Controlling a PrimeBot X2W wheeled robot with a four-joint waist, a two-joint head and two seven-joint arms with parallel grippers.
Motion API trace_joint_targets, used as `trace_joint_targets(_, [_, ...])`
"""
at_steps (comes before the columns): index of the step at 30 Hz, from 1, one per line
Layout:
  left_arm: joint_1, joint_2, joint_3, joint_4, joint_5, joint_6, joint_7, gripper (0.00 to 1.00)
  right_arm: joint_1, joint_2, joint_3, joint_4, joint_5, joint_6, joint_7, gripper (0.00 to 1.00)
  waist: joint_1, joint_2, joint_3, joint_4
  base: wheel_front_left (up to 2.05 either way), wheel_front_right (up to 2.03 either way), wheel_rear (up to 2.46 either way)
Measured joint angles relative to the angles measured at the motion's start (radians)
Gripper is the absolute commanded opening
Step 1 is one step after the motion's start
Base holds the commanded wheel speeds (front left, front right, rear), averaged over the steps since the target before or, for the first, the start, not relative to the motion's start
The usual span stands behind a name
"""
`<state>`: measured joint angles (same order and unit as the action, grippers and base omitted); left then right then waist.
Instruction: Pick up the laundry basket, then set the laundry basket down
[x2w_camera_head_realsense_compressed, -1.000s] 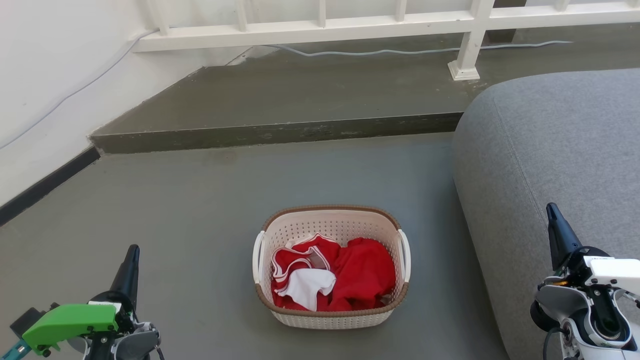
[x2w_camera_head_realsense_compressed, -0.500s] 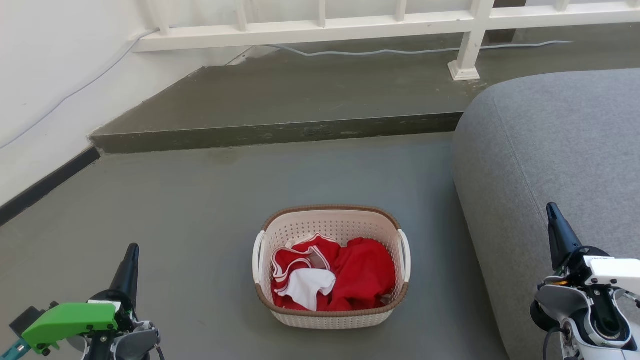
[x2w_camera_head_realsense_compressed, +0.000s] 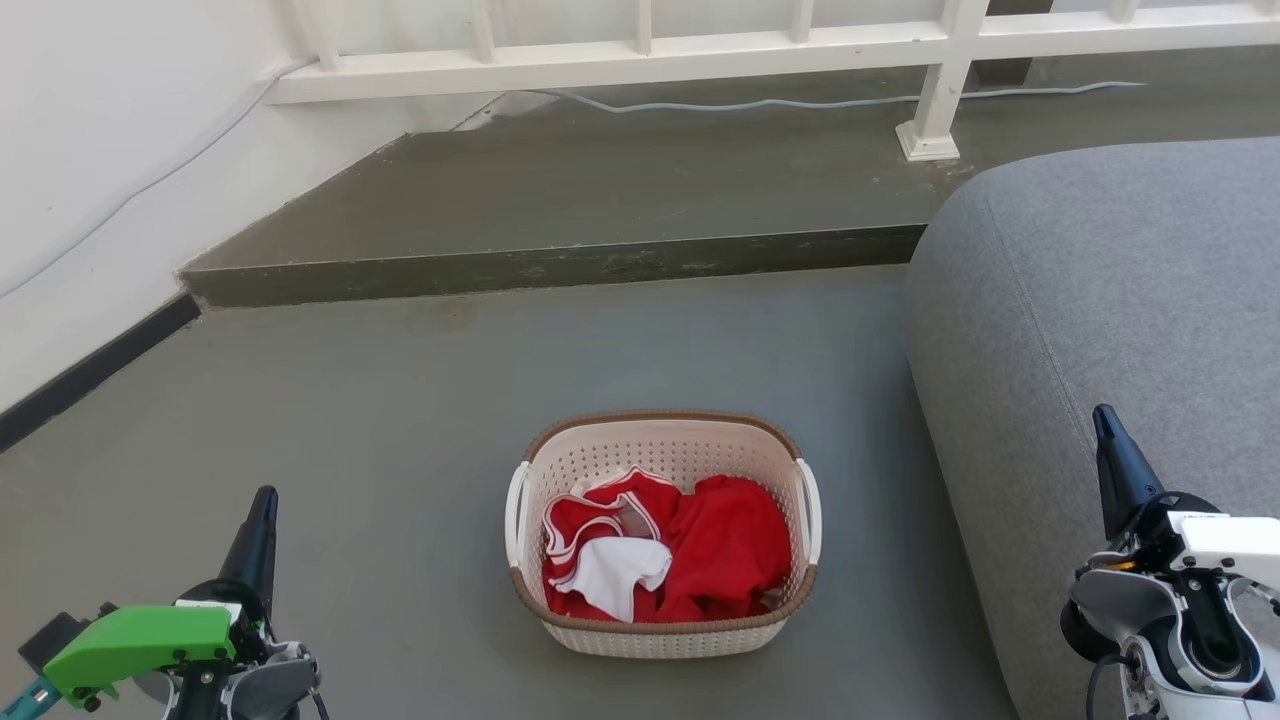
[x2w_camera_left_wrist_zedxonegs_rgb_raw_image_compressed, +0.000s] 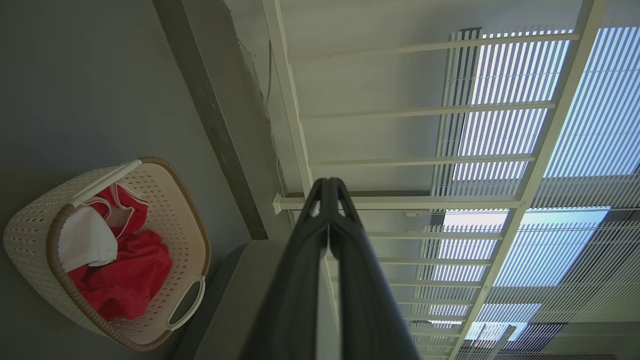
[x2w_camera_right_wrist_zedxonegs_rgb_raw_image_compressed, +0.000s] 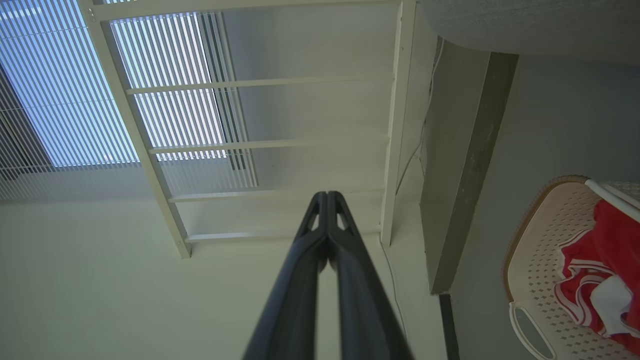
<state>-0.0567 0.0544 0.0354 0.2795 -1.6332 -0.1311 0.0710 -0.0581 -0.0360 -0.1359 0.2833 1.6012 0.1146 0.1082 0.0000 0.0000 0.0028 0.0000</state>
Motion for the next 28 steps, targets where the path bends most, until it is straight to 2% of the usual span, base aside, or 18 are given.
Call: trace_joint_targets(28, [0.000,0.000,0.001,-0.002,0.000,0.000,0.007,0.00,0.000,0.000,0.000,-0.001,0.000,0.001,0.000,0.00,0.0000,0.0000,0.000,0.000,0.00,0.00,0.00])
